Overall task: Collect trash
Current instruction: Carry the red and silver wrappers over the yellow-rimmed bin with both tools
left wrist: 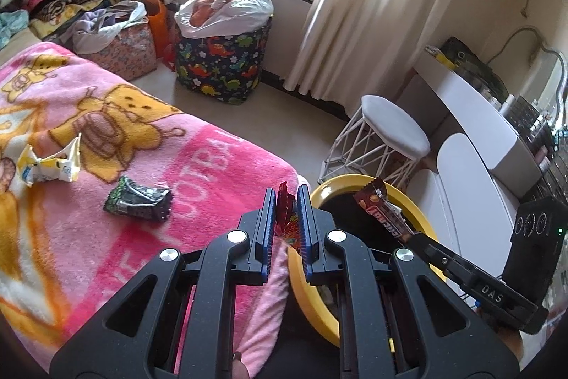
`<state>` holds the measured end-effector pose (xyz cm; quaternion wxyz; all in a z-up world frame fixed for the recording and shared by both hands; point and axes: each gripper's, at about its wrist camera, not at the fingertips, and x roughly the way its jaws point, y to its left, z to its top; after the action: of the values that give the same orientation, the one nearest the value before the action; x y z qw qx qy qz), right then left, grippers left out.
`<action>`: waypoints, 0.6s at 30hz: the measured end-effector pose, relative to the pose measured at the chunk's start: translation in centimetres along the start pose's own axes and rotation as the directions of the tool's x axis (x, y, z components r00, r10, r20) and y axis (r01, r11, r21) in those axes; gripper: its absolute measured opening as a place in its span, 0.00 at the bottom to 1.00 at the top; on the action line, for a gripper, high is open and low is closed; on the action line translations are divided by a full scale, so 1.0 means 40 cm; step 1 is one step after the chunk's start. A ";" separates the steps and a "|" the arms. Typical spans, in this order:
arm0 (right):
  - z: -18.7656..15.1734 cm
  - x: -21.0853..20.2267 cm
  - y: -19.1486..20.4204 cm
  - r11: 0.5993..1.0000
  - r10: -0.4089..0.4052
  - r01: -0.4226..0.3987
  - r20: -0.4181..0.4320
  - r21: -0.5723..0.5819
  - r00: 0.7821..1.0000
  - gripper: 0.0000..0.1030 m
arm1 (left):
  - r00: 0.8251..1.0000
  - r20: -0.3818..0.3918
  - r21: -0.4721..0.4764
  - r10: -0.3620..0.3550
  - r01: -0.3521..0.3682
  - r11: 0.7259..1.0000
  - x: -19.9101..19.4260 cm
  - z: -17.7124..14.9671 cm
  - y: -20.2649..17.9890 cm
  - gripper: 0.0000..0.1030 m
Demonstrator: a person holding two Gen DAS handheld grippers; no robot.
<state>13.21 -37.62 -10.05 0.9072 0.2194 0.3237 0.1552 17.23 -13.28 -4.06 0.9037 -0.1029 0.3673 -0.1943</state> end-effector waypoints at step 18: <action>-0.007 -0.040 -0.089 0.994 -0.081 0.079 0.023 0.082 0.996 0.10 | 0.998 -0.048 0.087 -0.047 0.051 0.995 0.030 -0.033 -0.103 0.08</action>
<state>12.33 -41.28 -11.19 0.9071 0.2452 0.3264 0.1028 15.95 -17.56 -4.42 0.8937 -0.0675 0.3763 -0.2347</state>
